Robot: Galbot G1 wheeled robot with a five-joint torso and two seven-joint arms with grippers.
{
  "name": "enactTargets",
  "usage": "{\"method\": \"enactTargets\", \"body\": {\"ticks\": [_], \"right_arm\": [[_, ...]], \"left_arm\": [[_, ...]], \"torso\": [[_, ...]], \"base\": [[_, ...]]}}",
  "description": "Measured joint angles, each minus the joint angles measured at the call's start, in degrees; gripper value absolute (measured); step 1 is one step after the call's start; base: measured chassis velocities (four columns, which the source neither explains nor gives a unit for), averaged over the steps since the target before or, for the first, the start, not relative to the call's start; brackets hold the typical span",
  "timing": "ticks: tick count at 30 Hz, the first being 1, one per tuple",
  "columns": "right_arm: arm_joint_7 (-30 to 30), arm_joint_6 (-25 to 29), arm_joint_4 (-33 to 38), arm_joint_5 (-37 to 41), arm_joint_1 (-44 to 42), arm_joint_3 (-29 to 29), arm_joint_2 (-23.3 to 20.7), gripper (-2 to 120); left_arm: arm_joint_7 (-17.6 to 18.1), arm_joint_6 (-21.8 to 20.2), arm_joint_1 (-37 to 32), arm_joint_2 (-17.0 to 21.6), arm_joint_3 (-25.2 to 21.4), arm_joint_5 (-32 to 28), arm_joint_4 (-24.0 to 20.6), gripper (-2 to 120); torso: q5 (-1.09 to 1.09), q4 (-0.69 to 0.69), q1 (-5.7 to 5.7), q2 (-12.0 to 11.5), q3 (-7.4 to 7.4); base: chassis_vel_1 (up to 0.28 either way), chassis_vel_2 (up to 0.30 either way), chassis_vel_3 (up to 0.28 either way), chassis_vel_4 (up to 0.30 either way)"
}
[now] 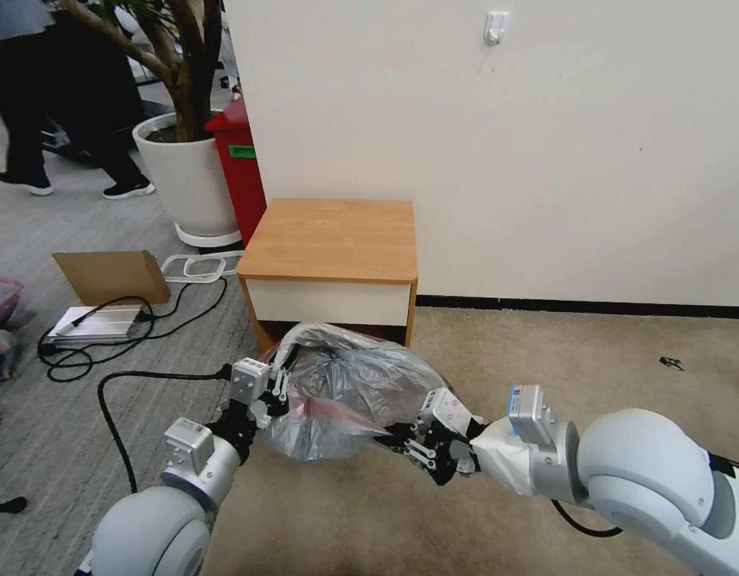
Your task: Pick up the garbage bag from the table and place it over the trash can.
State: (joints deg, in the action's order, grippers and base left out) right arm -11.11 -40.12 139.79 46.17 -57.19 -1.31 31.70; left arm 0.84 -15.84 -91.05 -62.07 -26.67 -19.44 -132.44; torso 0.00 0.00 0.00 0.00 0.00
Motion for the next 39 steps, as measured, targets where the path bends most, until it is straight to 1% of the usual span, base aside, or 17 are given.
{"method": "enactTargets", "body": {"ticks": [5,7,9,10,12,13,14,16,18,26,32,35,39], "right_arm": [[-0.5,0.8,0.8,-3.1,-1.1,-2.7,0.1,0],[-0.6,0.8,0.8,-3.3,-1.2,-2.8,0.1,0],[-3.1,1.6,1.1,-7.5,-3.1,-3.0,-0.1,0],[-3.1,1.6,1.1,-7.5,-3.1,-3.0,-0.1,0],[-4.5,2.3,0.6,-10.8,-4.4,-3.4,-0.5,0],[-4.6,2.4,0.3,-11.4,-4.6,-3.5,-0.4,0],[-4.6,2.4,0.3,-11.4,-4.6,-3.5,-0.4,0],[-4.6,2.6,-0.9,-14.1,-4.9,-3.5,-0.1,0],[-4.6,2.8,-1.8,-16.6,-5.6,-2.5,0.1,0],[-4.7,2.8,-1.8,-20.1,-7.8,0.8,-0.4,0],[-4.8,2.8,-2.0,-21.6,-9.3,2.6,-0.7,0],[-5.1,3.5,-2.3,-23.9,-10.7,4.1,-1.0,0],[-6.0,3.9,-2.3,-25.9,-12.3,6.2,-1.0,0]], "left_arm": [[2.3,-1.9,0.7,-0.3,0.6,-3.7,0.2,5],[2.5,-2.0,0.8,-0.3,0.6,-4.1,0.3,5],[4.4,-3.6,1.5,-0.2,0.7,-8.9,0.5,5],[4.4,-3.6,1.5,-0.2,0.7,-8.9,0.5,5],[6.7,-5.3,2.2,-0.3,0.8,-15.3,0.4,5],[7.3,-5.9,2.4,-0.4,0.7,-17.3,0.2,5],[7.3,-5.9,2.4,-0.4,0.7,-17.3,0.2,5],[8.6,-7.0,2.5,-0.5,0.3,-21.5,-0.2,5],[9.3,-7.8,2.5,-0.6,-0.2,-23.9,-0.4,5],[9.7,-8.8,2.6,-0.4,-2.0,-27.1,0.4,5],[9.9,-9.1,2.9,-0.2,-2.3,-28.9,0.6,5],[10.6,-9.6,3.7,-0.4,-2.4,-31.5,0.9,5],[11.0,-10.1,4.1,-0.5,-2.7,-33.4,1.3,5]], "torso": [[0.0,0.0,0.0,0.0,0.0],[0.0,0.0,0.0,0.0,0.0],[0.0,-0.01,0.0,0.0,0.0],[0.0,-0.01,0.0,0.0,0.0],[0.0,-0.01,0.0,0.0,0.0],[0.0,-0.01,0.0,0.0,0.0],[0.0,-0.01,0.0,0.0,0.0],[0.0,0.0,0.0,0.0,0.0],[0.01,0.0,0.0,0.0,0.0],[0.0,-0.01,0.0,0.0,0.0],[0.0,-0.01,0.0,0.0,0.0],[0.0,0.0,0.0,0.0,0.0],[0.0,-0.01,0.0,0.0,0.0]], "base": [[0.0,0.0,0.0,0.0],[0.0,0.0,0.0,0.0],[0.0,0.0,0.0,0.0],[0.0,0.0,0.0,0.0],[0.0,0.0,0.0,0.0],[0.0,0.0,0.0,0.0],[0.0,0.0,0.0,0.0],[0.0,0.0,0.0,0.0],[0.0,0.0,0.0,0.0],[0.0,0.0,0.0,0.0],[0.0,0.0,0.0,0.0],[0.0,0.0,0.0,0.0],[0.0,0.0,0.0,0.0]]}}
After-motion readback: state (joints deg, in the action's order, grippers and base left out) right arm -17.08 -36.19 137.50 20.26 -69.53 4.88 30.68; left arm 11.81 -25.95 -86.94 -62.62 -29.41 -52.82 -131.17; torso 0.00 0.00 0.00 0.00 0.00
